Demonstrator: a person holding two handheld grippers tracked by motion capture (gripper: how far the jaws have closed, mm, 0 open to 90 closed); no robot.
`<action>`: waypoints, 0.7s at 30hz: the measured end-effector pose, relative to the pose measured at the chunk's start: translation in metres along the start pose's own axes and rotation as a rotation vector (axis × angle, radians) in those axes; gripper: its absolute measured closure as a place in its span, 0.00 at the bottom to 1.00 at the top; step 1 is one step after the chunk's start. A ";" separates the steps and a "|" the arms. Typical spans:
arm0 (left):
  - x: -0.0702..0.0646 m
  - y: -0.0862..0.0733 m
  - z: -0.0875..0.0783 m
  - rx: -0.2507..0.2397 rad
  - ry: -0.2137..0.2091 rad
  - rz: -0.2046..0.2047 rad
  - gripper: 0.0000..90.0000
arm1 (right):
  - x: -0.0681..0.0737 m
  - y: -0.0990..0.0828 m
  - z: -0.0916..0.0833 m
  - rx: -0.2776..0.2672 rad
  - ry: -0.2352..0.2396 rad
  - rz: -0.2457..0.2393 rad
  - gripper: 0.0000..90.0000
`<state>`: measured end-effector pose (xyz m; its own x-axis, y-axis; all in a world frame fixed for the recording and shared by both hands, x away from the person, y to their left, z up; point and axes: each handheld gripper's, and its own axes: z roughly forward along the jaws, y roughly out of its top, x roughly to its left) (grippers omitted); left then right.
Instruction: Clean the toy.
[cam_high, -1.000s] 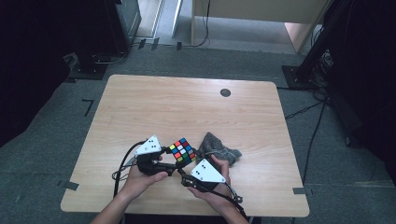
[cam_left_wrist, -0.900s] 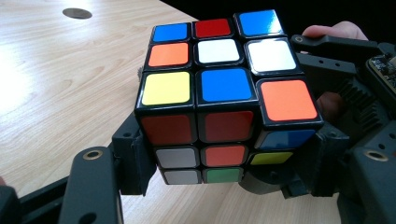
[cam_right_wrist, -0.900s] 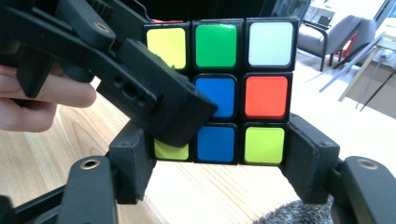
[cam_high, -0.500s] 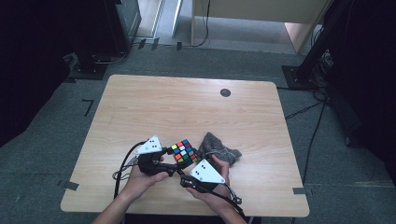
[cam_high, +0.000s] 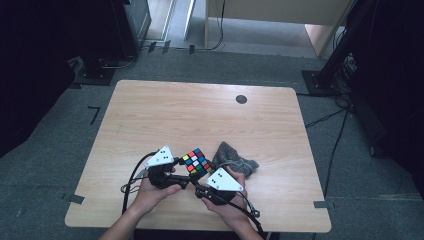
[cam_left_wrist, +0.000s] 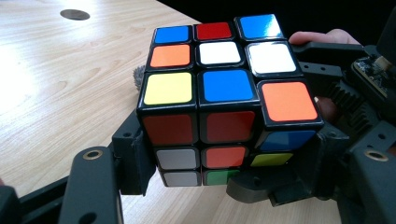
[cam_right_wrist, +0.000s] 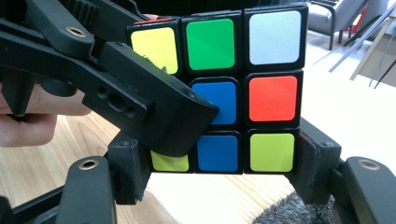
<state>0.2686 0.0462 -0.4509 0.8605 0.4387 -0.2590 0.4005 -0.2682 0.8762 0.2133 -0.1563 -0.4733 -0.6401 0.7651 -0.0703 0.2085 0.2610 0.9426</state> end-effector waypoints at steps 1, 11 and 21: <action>0.000 0.001 -0.001 -0.013 -0.006 -0.005 0.33 | 0.000 0.001 -0.001 0.001 0.007 -0.007 0.37; 0.009 0.006 -0.020 -0.091 0.004 -0.005 0.21 | -0.007 -0.001 -0.001 0.046 0.025 -0.020 0.37; 0.018 0.001 -0.029 -0.092 0.047 0.086 0.16 | -0.031 0.001 -0.005 0.107 0.031 0.013 0.37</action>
<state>0.2751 0.0786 -0.4428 0.8738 0.4576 -0.1644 0.2938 -0.2274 0.9284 0.2291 -0.1827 -0.4688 -0.6591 0.7506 -0.0469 0.2937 0.3143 0.9027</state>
